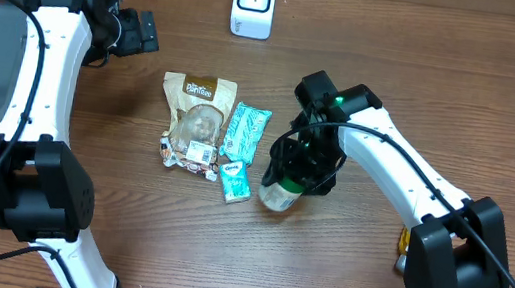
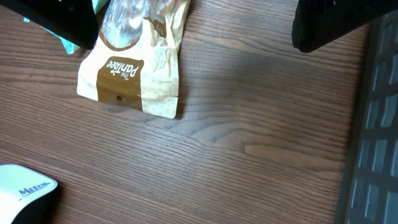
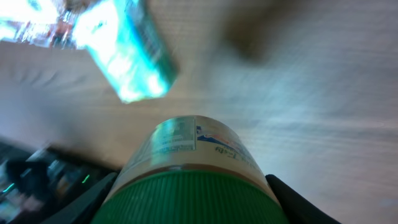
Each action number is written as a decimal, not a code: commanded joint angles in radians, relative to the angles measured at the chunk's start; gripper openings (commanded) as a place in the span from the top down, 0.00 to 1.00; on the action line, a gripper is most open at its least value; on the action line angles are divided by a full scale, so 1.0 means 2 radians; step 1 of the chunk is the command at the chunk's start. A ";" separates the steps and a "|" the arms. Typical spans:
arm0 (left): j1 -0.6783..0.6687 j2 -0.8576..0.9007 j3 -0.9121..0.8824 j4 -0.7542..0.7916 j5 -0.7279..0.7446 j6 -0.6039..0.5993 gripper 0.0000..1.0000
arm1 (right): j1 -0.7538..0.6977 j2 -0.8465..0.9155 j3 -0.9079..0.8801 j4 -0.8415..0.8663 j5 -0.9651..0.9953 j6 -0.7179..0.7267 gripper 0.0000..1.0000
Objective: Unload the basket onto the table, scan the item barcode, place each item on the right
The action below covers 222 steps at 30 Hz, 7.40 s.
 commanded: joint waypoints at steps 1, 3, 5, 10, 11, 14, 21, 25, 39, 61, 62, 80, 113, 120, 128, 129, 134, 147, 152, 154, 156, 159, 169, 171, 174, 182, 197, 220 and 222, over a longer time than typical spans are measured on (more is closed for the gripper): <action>-0.003 -0.007 0.006 -0.001 0.006 0.008 0.00 | 0.002 -0.004 0.014 -0.014 -0.104 0.003 0.37; -0.004 -0.007 0.006 -0.001 0.006 0.008 0.00 | 0.002 -0.004 0.014 -0.016 -0.118 0.003 0.33; -0.003 -0.007 0.006 -0.001 0.006 0.008 0.00 | 0.002 -0.004 0.014 -0.017 -0.137 0.003 0.31; -0.003 -0.007 0.006 -0.001 0.006 0.008 0.00 | 0.002 -0.004 0.014 -0.018 -0.188 0.003 0.30; -0.003 -0.007 0.006 -0.001 0.006 0.008 0.00 | 0.002 -0.004 0.014 -0.018 -0.192 0.003 0.31; -0.003 -0.007 0.006 -0.001 0.006 0.008 0.00 | 0.001 -0.004 0.014 -0.031 -0.192 0.003 0.31; -0.003 -0.007 0.006 -0.001 0.006 0.008 0.00 | 0.001 -0.004 0.014 -0.053 -0.196 0.003 0.31; -0.003 -0.007 0.006 -0.001 0.006 0.008 0.00 | 0.001 -0.004 0.014 -0.055 -0.211 0.003 0.31; -0.003 -0.007 0.006 -0.001 0.006 0.008 0.00 | 0.001 -0.004 0.014 -0.070 -0.220 0.003 0.31; -0.003 -0.007 0.006 -0.001 0.006 0.008 0.00 | 0.001 -0.004 0.014 -0.083 -0.231 0.003 0.31; -0.003 -0.007 0.006 -0.001 0.006 0.008 0.00 | 0.001 -0.004 0.014 -0.083 -0.231 0.003 0.31; -0.004 -0.007 0.006 -0.001 0.006 0.008 0.00 | 0.001 -0.004 0.014 -0.082 -0.231 0.003 0.32; -0.003 -0.007 0.006 -0.001 0.006 0.008 0.00 | -0.109 -0.004 0.015 0.643 -0.324 0.231 0.73; -0.003 -0.007 0.006 -0.001 0.006 0.008 0.00 | -0.142 -0.004 0.090 0.696 -0.264 0.259 0.80; -0.003 -0.007 0.006 -0.001 0.006 0.008 0.00 | -0.111 -0.004 0.163 0.578 0.023 0.082 0.81; -0.003 -0.007 0.006 -0.001 0.006 0.008 0.00 | -0.104 -0.004 0.167 0.569 0.060 0.056 0.80; -0.003 -0.007 0.006 -0.001 0.006 0.008 0.00 | -0.082 -0.004 0.180 0.566 0.128 -0.019 0.79; -0.003 -0.007 0.006 -0.001 0.006 0.008 0.00 | -0.041 0.116 0.279 0.535 0.198 -0.143 0.79; -0.003 -0.007 0.006 -0.001 0.006 0.008 0.00 | -0.023 0.163 0.279 0.573 0.245 -0.186 0.76; -0.003 -0.007 0.006 -0.001 0.006 0.008 0.00 | -0.016 0.182 0.279 0.595 0.246 -0.210 0.76; -0.003 -0.007 0.006 -0.001 0.006 0.008 0.00 | -0.012 0.204 0.279 0.620 0.254 -0.223 0.76; -0.003 -0.007 0.006 -0.001 0.006 0.008 0.00 | -0.010 0.231 0.279 0.649 0.279 -0.222 0.76; -0.003 -0.007 0.006 -0.001 0.006 0.008 0.00 | -0.015 0.263 0.279 0.674 0.282 -0.196 0.76; -0.003 -0.007 0.006 -0.001 0.006 0.008 0.00 | -0.018 0.263 0.279 0.676 0.282 -0.177 0.76; -0.003 -0.007 0.006 -0.001 0.006 0.008 0.00 | -0.022 0.266 0.279 0.676 0.275 -0.154 0.76; -0.003 -0.007 0.006 -0.001 0.006 0.008 0.01 | -0.022 0.296 0.279 0.680 0.267 -0.153 0.73; -0.004 -0.007 0.006 -0.001 0.006 0.008 0.00 | -0.056 0.149 0.279 0.509 0.263 -0.127 0.71; -0.004 -0.007 0.006 -0.001 0.006 0.008 0.00 | -0.266 0.068 0.175 -0.104 0.203 -0.093 0.62; -0.004 -0.007 0.006 -0.001 0.006 0.008 0.00 | -0.273 0.068 0.155 -0.095 0.205 -0.093 0.62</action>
